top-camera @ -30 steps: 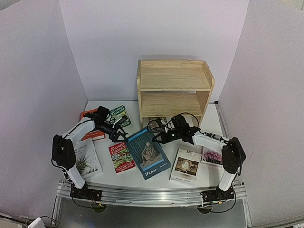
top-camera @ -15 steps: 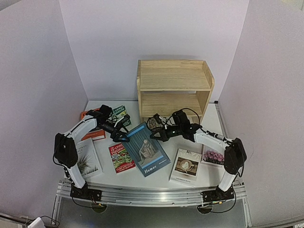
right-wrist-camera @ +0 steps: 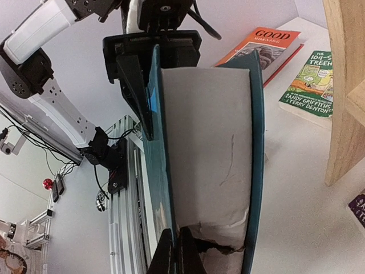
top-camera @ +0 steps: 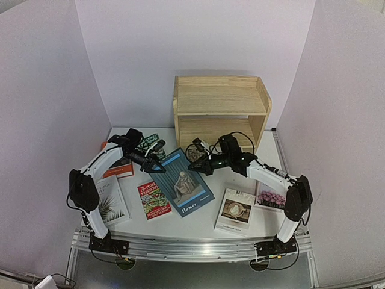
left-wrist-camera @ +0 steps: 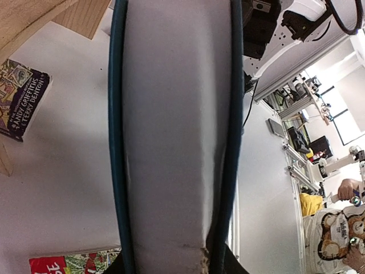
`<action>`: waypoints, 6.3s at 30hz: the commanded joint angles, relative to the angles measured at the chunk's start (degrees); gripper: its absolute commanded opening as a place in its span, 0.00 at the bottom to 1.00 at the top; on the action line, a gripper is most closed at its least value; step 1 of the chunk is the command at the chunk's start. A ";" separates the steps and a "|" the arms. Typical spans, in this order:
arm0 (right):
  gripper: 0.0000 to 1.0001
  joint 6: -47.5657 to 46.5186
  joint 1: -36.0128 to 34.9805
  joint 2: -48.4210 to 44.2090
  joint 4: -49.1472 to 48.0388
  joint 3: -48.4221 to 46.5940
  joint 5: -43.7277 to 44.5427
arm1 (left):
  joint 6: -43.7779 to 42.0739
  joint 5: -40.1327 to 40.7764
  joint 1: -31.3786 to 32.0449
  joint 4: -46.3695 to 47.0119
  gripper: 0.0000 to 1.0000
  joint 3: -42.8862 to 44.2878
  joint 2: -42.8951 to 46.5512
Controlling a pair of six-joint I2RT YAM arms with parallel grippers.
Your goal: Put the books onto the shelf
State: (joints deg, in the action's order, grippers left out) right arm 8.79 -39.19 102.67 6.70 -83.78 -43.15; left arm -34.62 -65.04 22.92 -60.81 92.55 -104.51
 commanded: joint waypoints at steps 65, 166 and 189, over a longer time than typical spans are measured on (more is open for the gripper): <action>0.06 -24.04 -32.51 28.91 -0.52 -39.09 81.63 | 52.15 56.96 -13.39 22.37 0.96 -10.80 39.78; 0.87 -19.79 23.77 -7.36 -12.66 -29.86 60.16 | 34.71 50.14 -13.43 28.82 0.93 -36.07 58.49; 0.92 -5.89 23.68 -28.03 1.71 -11.69 38.00 | 1.93 54.76 -22.32 -11.22 0.99 -14.68 20.24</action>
State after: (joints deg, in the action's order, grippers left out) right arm -3.87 -15.64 78.48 0.96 -98.61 6.23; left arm -23.25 -14.90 6.87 -63.55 72.29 -77.59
